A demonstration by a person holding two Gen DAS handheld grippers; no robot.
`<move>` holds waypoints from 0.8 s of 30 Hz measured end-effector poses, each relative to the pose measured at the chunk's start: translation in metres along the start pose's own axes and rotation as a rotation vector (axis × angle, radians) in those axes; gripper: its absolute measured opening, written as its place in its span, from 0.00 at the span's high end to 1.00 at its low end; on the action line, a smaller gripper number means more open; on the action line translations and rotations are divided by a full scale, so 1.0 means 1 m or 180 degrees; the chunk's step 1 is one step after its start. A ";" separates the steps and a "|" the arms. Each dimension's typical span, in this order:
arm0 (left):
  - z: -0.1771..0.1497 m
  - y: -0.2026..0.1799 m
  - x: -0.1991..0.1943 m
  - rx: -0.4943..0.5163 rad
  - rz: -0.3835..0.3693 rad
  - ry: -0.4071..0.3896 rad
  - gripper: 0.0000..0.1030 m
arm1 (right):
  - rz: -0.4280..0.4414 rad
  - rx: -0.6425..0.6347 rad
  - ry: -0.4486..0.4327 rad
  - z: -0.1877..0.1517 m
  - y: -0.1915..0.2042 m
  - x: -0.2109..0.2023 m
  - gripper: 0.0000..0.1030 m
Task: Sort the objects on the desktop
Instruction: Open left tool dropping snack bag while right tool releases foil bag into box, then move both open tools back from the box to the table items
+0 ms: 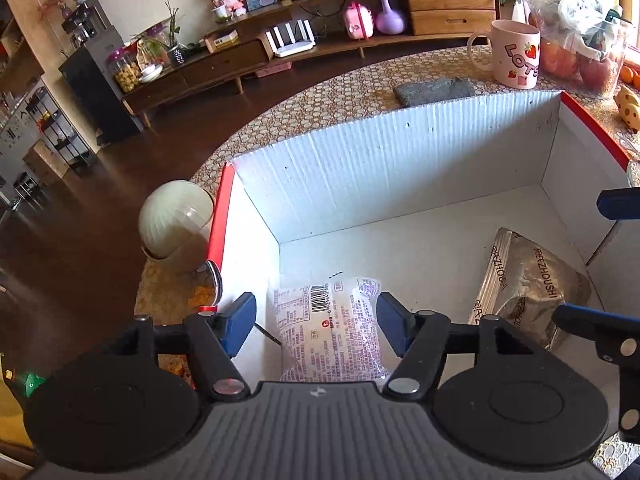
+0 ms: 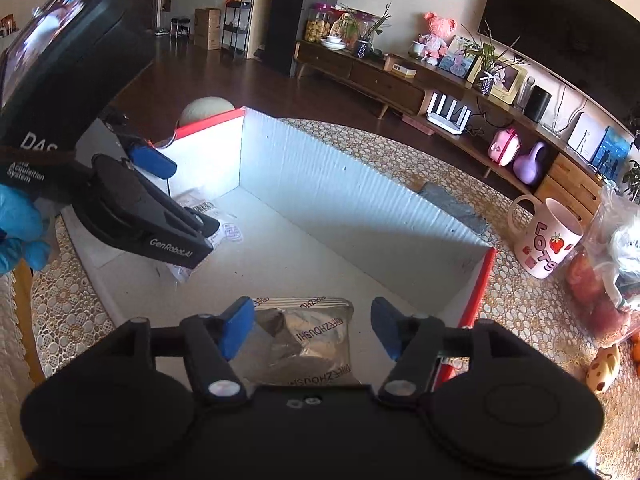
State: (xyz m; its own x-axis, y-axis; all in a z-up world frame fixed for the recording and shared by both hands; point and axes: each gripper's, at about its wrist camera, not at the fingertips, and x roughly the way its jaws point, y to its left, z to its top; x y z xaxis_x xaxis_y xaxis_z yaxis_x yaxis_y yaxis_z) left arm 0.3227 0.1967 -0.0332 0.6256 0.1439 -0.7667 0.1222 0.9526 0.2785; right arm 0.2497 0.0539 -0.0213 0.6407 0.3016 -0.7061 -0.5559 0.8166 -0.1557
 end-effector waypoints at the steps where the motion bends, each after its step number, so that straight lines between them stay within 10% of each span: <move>1: 0.000 0.000 -0.002 -0.0009 0.0007 -0.0011 0.35 | 0.0005 0.0006 -0.0014 0.000 -0.001 -0.003 0.37; 24: -0.003 0.000 -0.049 -0.0298 0.0008 -0.0389 0.01 | 0.0185 0.0284 -0.0454 -0.013 -0.030 -0.072 0.09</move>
State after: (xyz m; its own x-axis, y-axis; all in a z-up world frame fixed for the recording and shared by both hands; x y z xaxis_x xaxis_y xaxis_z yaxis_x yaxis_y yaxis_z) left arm 0.2897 0.1901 0.0030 0.7156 0.1180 -0.6884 0.0517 0.9740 0.2207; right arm 0.2132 0.0016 0.0255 0.6810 0.4112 -0.6059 -0.5490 0.8343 -0.0509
